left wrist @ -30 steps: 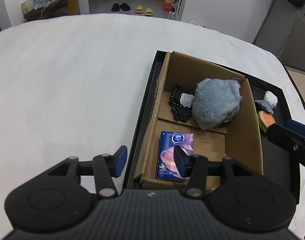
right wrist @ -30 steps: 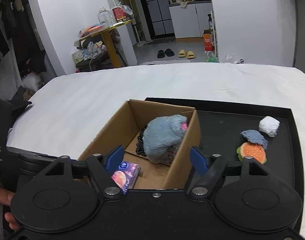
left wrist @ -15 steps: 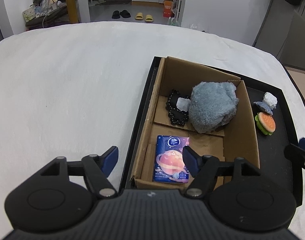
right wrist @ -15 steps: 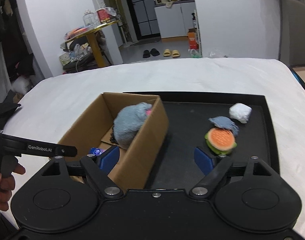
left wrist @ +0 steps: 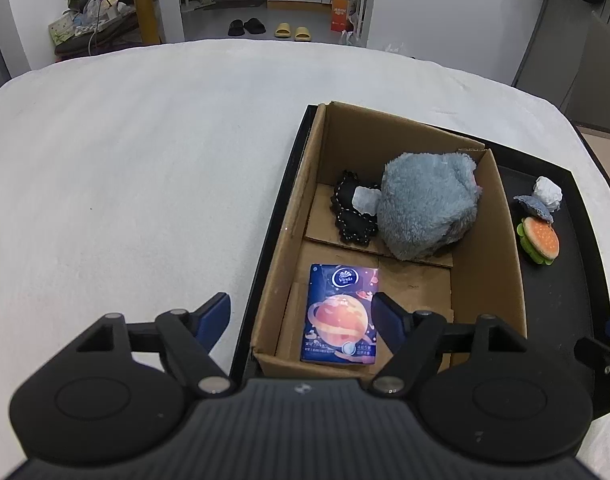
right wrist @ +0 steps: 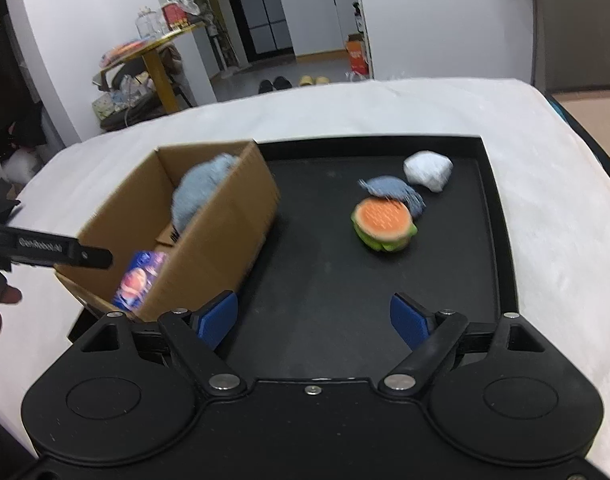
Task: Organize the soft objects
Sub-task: 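Move the right tool to the burger plush and grasp it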
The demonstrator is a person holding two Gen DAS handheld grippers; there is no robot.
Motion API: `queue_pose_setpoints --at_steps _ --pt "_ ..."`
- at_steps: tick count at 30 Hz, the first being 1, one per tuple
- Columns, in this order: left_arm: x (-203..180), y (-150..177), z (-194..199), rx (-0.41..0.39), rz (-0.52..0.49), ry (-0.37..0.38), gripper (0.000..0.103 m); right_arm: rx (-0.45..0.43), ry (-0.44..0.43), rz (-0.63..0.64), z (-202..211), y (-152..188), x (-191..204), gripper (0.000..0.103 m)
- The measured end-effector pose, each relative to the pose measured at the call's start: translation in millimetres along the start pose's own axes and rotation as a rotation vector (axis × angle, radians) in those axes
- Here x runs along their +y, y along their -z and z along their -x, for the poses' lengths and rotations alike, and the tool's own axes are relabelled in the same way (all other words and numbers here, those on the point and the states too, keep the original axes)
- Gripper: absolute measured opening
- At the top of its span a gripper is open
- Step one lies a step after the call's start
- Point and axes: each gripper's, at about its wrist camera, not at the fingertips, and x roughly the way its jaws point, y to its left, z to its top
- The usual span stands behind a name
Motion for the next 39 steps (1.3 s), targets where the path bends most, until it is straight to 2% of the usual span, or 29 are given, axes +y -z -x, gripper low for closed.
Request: queue_pose_setpoints --at_steps 8,13,29,39 --pt "-6 -1 -3 -0.003 -0.025 0.007 0.076 0.052 0.052 -0.01 1 22 -23 0.083" --pt "-6 -2 -5 -0.006 -0.022 0.009 0.076 0.053 0.078 -0.028 3 28 -36 0.083" --pt "-14 -8 -20 0.0 -0.044 0.0 0.076 -0.01 0.062 0.033 -25 0 -51 0.09" --pt "-21 -6 -26 -0.016 -0.068 -0.045 0.076 -0.02 0.067 0.094 -56 -18 -46 0.09"
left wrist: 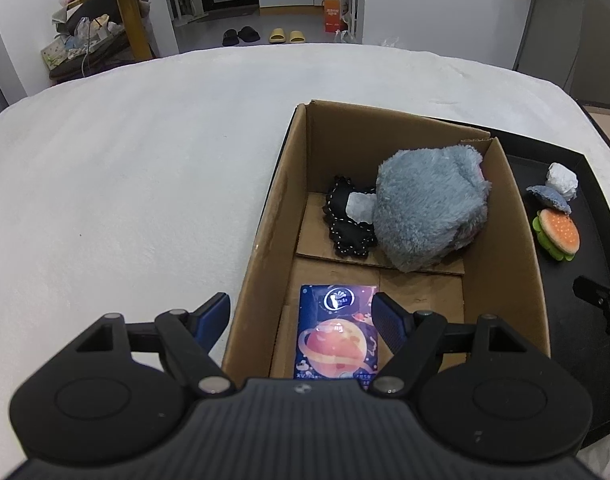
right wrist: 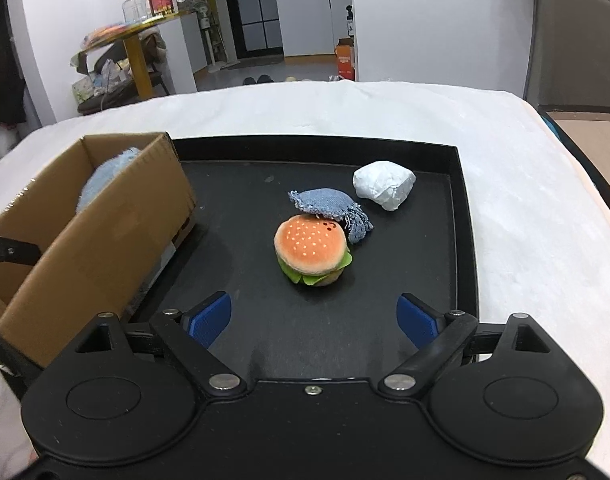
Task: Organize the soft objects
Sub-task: 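Move the right tool to the burger plush and grasp it, then carry the burger plush over the cardboard box with the right tool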
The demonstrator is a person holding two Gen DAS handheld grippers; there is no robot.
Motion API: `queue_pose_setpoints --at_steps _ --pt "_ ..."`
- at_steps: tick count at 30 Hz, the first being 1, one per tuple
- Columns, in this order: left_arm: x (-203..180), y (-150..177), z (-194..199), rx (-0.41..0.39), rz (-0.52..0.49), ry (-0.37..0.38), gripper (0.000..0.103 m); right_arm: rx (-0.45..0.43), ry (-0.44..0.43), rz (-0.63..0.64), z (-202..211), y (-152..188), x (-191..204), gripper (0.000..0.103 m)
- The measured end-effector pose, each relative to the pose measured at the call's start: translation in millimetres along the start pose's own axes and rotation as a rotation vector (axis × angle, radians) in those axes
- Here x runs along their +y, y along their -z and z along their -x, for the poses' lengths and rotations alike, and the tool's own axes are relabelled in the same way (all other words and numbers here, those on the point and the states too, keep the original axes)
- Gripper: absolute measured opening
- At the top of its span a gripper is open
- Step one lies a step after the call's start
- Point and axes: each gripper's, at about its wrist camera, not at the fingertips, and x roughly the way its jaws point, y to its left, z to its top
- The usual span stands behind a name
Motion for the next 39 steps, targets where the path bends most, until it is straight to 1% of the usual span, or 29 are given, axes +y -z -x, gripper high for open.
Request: queue_pose_setpoints --at_steps 10,21,24,27,28,30,32,37,39 --pt "4 -1 -4 0.0 0.003 -0.036 0.076 0.006 0.025 0.014 -17 -4 8 0.09" --pt "-2 -2 -7 0.017 -0.007 -0.042 0.076 -0.006 0.039 0.016 -32 -8 16 0.089" --pt "-6 -3 -7 0.017 -0.008 -0.044 0.076 -0.01 0.045 0.006 -35 -9 16 0.088" --pt "-10 -4 -8 0.019 -0.014 -0.038 0.076 -0.01 0.045 0.007 -38 -10 16 0.084" --pt "-11 -4 -9 0.019 -0.016 -0.038 0.076 -0.013 0.048 0.009 -39 -12 17 0.082" --pt "-12 -4 -9 0.018 -0.017 -0.045 0.076 -0.02 0.053 0.011 -40 -14 16 0.072" --pt "-12 -4 -9 0.021 -0.013 -0.046 0.076 -0.015 0.056 0.009 -41 -15 15 0.043" --pt "-12 -6 -7 0.014 -0.018 -0.044 0.076 -0.009 0.068 0.025 -36 -12 20 0.04" --pt "-11 -6 -6 0.012 -0.014 -0.043 0.076 -0.004 0.072 0.01 -32 -11 20 0.04"
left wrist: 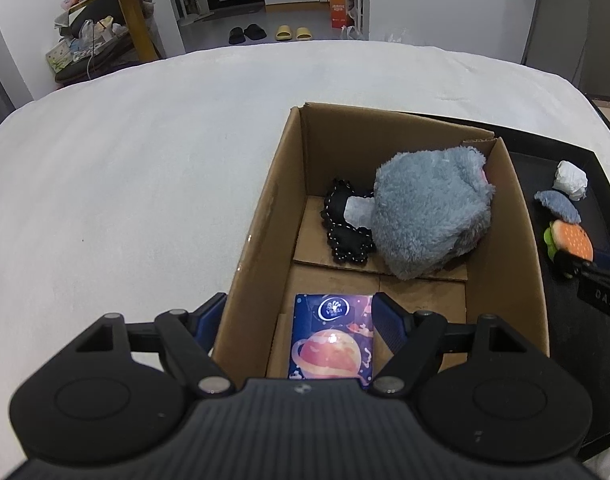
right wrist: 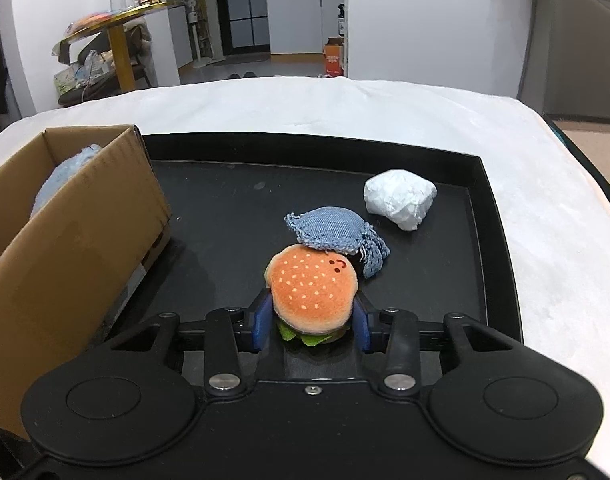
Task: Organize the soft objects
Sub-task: 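Carry the burger plush over the cardboard box with the right tool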
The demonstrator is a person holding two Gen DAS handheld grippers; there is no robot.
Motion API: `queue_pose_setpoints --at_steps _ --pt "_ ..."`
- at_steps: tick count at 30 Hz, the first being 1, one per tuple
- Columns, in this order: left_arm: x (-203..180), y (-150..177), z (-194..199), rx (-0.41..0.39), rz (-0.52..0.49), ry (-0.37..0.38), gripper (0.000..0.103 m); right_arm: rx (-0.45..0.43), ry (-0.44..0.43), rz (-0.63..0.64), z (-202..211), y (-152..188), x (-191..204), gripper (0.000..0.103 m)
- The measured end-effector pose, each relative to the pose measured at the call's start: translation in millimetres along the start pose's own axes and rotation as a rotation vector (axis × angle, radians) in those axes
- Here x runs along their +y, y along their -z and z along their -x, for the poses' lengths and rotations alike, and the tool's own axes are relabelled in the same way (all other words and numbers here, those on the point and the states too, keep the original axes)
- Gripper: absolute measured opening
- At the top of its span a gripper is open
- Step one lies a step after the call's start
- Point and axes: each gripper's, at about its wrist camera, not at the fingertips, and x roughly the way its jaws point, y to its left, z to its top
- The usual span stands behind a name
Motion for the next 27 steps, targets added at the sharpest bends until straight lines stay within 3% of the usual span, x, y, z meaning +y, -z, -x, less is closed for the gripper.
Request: queue_pose_setpoints --at_steps 16,27 --pt "20 -1 9 -0.01 0.045 0.024 0.076 0.03 0.025 -0.097 38 0 4 0.04" --pt "37 1 16 -0.014 0.078 0.074 0.076 -0.015 -0.084 -0.134 72 -34 17 0.04"
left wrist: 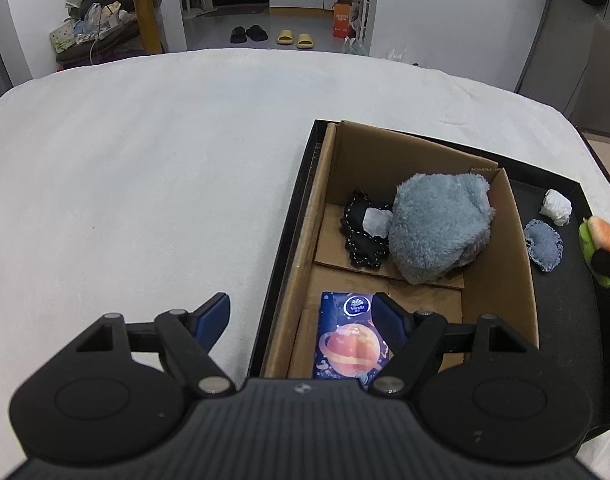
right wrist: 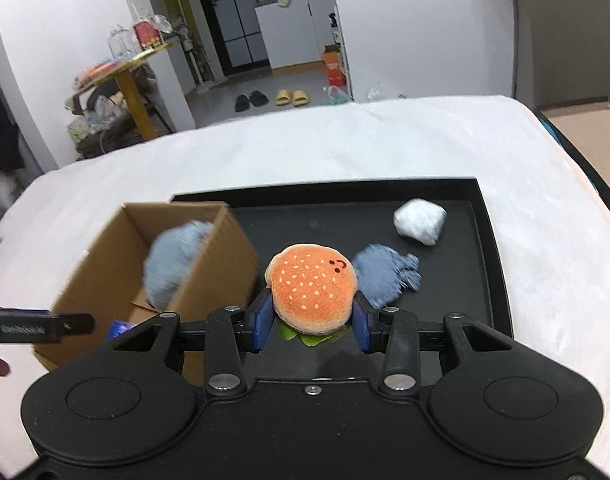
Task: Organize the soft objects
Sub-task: 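Carry the burger plush over the cardboard box with the right tool, then open the right tool to release the burger plush into the box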
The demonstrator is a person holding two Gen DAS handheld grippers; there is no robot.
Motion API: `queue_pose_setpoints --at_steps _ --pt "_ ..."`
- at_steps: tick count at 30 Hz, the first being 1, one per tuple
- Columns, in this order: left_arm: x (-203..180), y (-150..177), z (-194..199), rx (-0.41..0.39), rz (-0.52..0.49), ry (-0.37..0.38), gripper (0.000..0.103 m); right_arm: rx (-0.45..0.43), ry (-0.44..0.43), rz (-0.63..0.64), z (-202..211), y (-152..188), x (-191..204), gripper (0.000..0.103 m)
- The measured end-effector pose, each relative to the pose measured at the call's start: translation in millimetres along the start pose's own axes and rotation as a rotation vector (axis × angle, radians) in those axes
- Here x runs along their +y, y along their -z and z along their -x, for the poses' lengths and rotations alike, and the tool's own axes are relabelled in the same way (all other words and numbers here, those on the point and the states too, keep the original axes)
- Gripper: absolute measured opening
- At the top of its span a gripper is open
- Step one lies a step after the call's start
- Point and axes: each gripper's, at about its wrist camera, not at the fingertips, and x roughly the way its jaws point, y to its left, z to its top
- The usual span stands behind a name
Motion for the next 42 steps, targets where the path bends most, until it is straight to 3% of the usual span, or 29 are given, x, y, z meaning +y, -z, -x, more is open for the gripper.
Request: queue_pose_setpoints --at_steps 8,16,21,31,39,42 --pt "12 2 2 -0.004 0.016 0.026 0.076 -0.017 -0.008 0.052 2 -6 22 0.04" --pt "23 4 -3 0.006 0.043 0.073 0.072 -0.009 -0.074 0.087 2 -12 48 0.04" --pt "31 5 -2 0.003 0.055 0.1 0.061 0.001 -0.096 0.108 -2 -14 63 0.04" --pt "39 10 -10 0.058 0.093 0.172 0.024 0.026 -0.127 0.151 -6 -13 88 0.04" --pt "40 11 -11 0.062 0.085 0.198 0.023 0.055 -0.175 0.217 -14 -8 114 0.042" --pt "42 9 -10 0.066 0.091 0.205 0.023 0.075 -0.152 0.239 -18 -5 118 0.057"
